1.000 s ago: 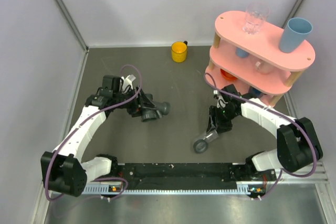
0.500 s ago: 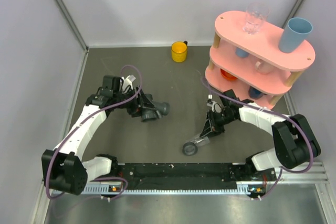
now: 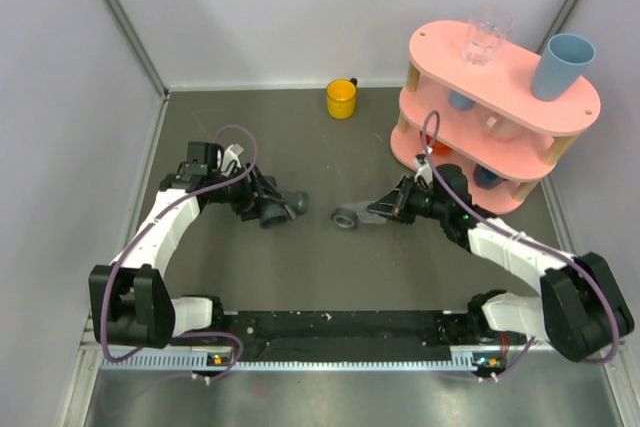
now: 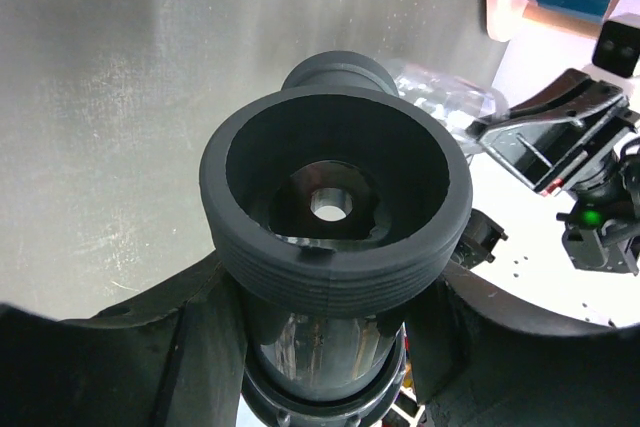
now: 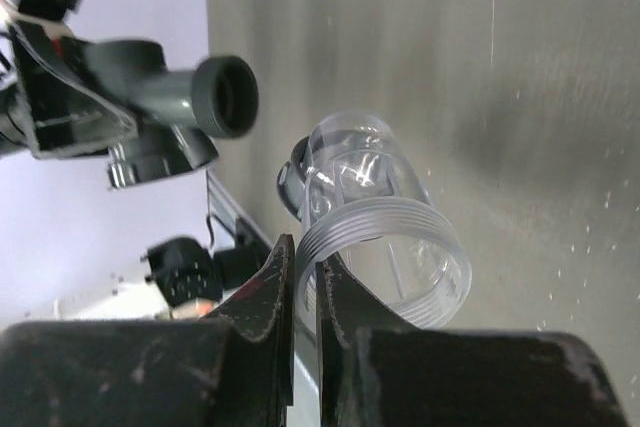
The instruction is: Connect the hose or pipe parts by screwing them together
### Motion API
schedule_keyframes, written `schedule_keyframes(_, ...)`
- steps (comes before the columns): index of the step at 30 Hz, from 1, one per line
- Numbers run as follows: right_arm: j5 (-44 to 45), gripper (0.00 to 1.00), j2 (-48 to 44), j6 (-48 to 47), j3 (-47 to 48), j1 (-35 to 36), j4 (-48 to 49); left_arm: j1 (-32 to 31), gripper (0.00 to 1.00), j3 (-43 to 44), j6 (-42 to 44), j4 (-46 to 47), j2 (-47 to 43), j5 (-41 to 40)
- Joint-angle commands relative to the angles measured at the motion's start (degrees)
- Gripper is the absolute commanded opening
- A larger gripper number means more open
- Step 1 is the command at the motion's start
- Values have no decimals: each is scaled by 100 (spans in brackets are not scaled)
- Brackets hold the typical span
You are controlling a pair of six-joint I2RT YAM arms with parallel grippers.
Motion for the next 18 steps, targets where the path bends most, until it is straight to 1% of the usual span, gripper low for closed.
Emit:
schedule_keyframes(1,1749,0,-680,1057,-541,246,1797,3,0,183,102,63,28,65)
schedule_keyframes(3,2144,0,-735,1084,-638,465,1702,3,0,95,102,116,54,74)
schedule_keyframes(4,2225,3,-717,1049,-673,536,1579,3,0,7,85,168,63,83)
schedule_keyframes(6,2461,5,-699,1022,-735,835,1245,3,0,-64,58,221,81,100)
schedule_keyframes(7,2532,12,-691,1066,-840,922,1166,3,0,-125,41,248,81,100)
schedule_keyframes(8,2603,15,-725,1197,-902,1019,1008,3,0,-143,32,283,98,109)
schedule_keyframes(9,2725,16,-769,1251,-972,1185,981,3,0,-152,32,300,107,109)
schedule_keyframes(11,2893,22,-1005,1373,-1148,1371,841,3,0,-169,49,309,134,100)
schedule_keyframes(12,3094,25,-1103,1400,-1175,1546,570,3,0,-169,67,318,142,100)
schedule_keyframes(13,3174,30,-1199,1427,-1192,1617,402,3,0,-195,76,327,151,100)
schedule_keyframes(16,3263,39,-1472,1488,-1131,1863,-275,-5,0,-266,84,379,195,100)
schedule_keyframes(18,3219,41,-1543,1462,-1052,2004,-679,-6,0,-301,76,432,222,135)
